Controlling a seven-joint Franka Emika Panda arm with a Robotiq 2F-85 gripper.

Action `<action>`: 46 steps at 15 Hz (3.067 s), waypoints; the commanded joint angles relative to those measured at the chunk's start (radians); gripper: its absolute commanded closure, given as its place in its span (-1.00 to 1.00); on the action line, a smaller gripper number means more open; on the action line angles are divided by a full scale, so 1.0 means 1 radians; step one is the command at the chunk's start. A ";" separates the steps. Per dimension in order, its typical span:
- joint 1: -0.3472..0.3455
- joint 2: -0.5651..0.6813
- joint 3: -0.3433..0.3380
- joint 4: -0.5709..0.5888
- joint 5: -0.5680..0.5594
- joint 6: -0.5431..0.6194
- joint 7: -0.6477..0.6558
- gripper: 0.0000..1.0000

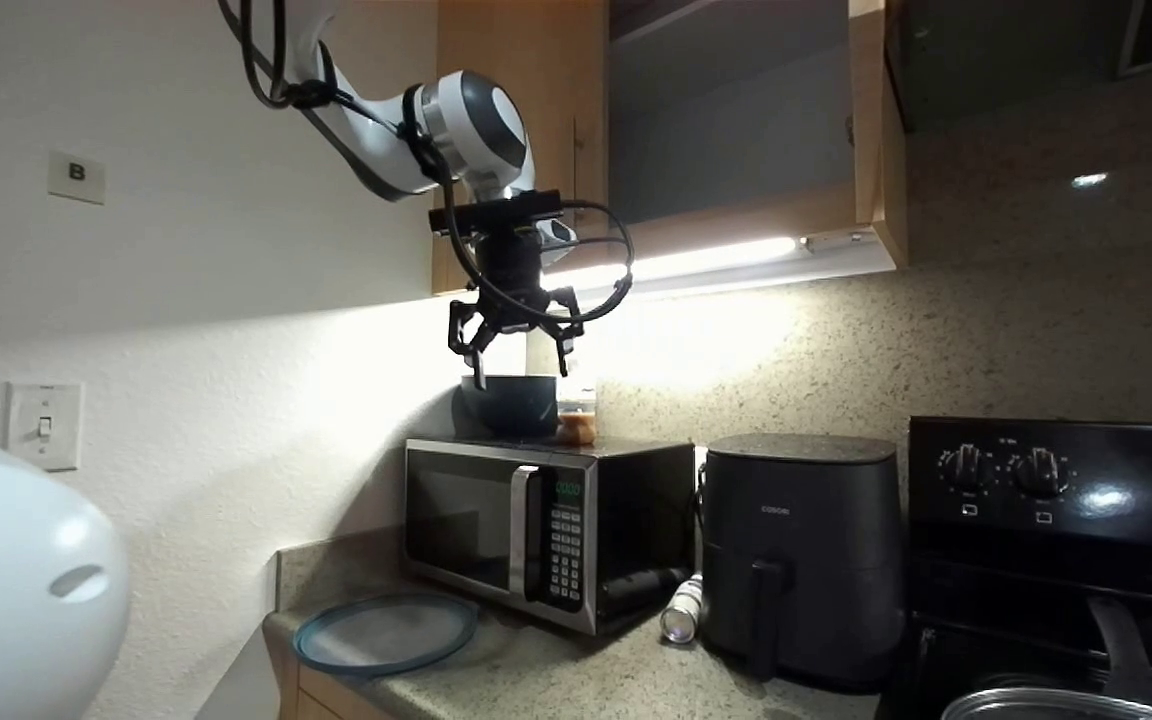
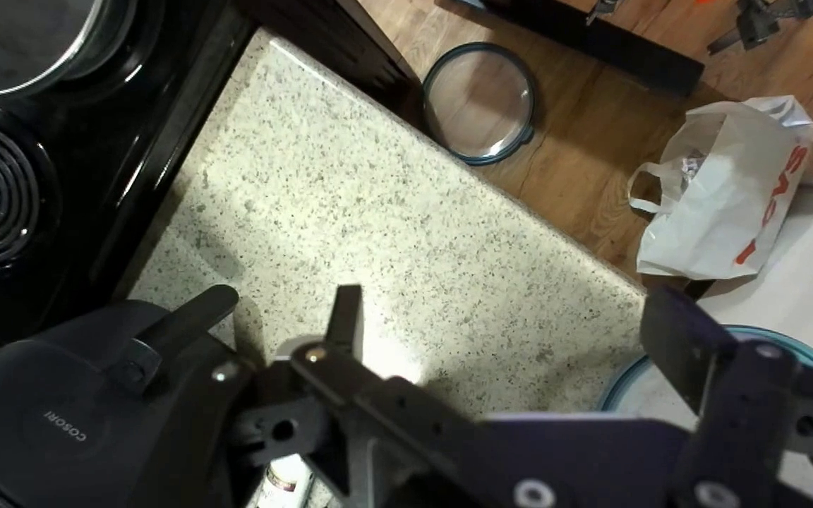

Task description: Put the bottle in the top cabinet

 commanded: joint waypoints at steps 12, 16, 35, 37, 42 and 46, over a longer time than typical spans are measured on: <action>-0.028 0.130 -0.011 -0.003 0.145 0.483 0.228 -1.00; -0.036 0.147 -0.013 -0.002 0.141 0.518 0.251 -1.00; 0.003 0.429 0.018 0.179 0.268 1.158 0.307 -1.00; 0.003 0.460 0.015 0.213 0.249 1.185 0.301 -1.00; 0.008 0.539 0.024 0.327 0.238 1.180 0.276 -1.00; 0.023 0.591 0.036 0.412 0.241 1.167 0.264 -1.00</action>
